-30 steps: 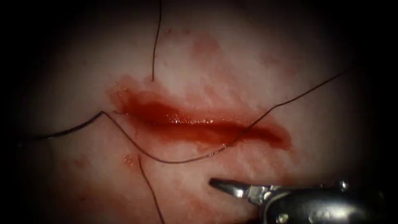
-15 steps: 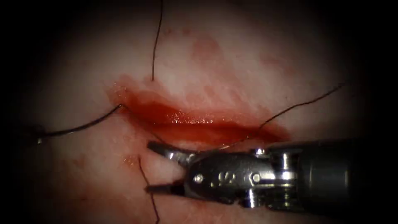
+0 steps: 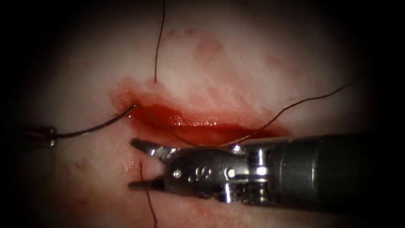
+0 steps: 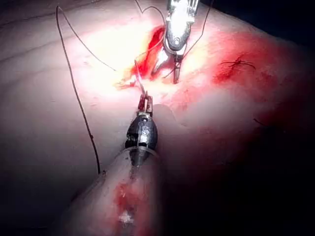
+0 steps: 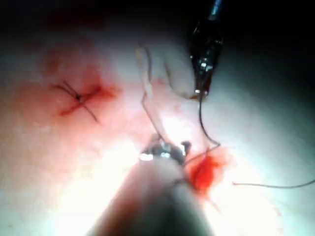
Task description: Wound Closure
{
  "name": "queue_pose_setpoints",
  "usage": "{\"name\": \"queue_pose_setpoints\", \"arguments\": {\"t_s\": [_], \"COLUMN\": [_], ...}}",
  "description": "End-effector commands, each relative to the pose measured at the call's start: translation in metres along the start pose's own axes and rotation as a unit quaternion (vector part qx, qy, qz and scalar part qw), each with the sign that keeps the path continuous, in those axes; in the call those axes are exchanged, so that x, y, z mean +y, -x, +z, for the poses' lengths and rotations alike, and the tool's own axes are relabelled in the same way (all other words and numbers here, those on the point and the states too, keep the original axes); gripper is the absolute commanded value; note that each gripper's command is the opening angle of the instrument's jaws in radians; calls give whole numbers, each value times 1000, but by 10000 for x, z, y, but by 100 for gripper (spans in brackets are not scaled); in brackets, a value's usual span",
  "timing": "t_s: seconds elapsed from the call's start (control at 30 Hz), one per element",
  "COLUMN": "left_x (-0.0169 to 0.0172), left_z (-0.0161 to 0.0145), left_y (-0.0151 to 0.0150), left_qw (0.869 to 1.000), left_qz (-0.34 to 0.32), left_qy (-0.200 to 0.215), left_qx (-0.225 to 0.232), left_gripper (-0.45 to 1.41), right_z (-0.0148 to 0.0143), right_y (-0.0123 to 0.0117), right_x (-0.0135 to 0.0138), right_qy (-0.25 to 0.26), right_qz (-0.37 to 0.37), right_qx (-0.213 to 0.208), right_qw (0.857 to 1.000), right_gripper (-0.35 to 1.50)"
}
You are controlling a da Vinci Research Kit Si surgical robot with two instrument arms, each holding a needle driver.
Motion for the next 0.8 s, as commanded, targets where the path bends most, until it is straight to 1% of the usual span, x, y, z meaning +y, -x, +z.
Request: {"name": "queue_pose_setpoints", "arguments": {"t_s": [0.03, 0.1, 0.13, 0.23, 0.27, 0.37, 0.53, 0.7, 0.8], "left_x": [3, 4, 4, 5, 6, 7, 7, 9, 11], "left_z": [6, 6, 6, 7, 7, 7, 8, 9, 10], "left_y": [6, 6, 7, 9, 10, 14, 18, 20, 22], "left_qw": [1000, 1000, 1000, 1000, 1000, 1000, 1000, 1000, 1000], "left_qz": [-1, -1, 0, -2, -2, -3, -4, -4, -3], "left_qy": [1, 0, 0, -2, -2, -3, -5, -3, 0], "left_qx": [0, 0, 0, -1, -1, -2, -3, -2, -1], "left_gripper": [-45, -45, -45, -45, -45, -45, -45, -45, -45], "right_z": [9, 9, 9, 7, 5, -2, -20, -40, -49], "right_y": [2, 3, 3, 4, 4, 4, 0, -9, -19], "right_x": [-1, -2, -3, -7, -8, -15, -30, -51, -60], "right_qy": [-4, -13, -22, -53, -60, -62, -66, -75, -80], "right_qz": [-1, -2, -3, -7, -12, -18, -13, -16, -18], "right_qx": [2, 6, 7, 21, 19, 8, 7, 11, 14], "right_qw": [1000, 1000, 1000, 998, 998, 998, 998, 997, 997], "right_gripper": [64, 5, -35, -35, -35, -35, -35, -35, -35]}}
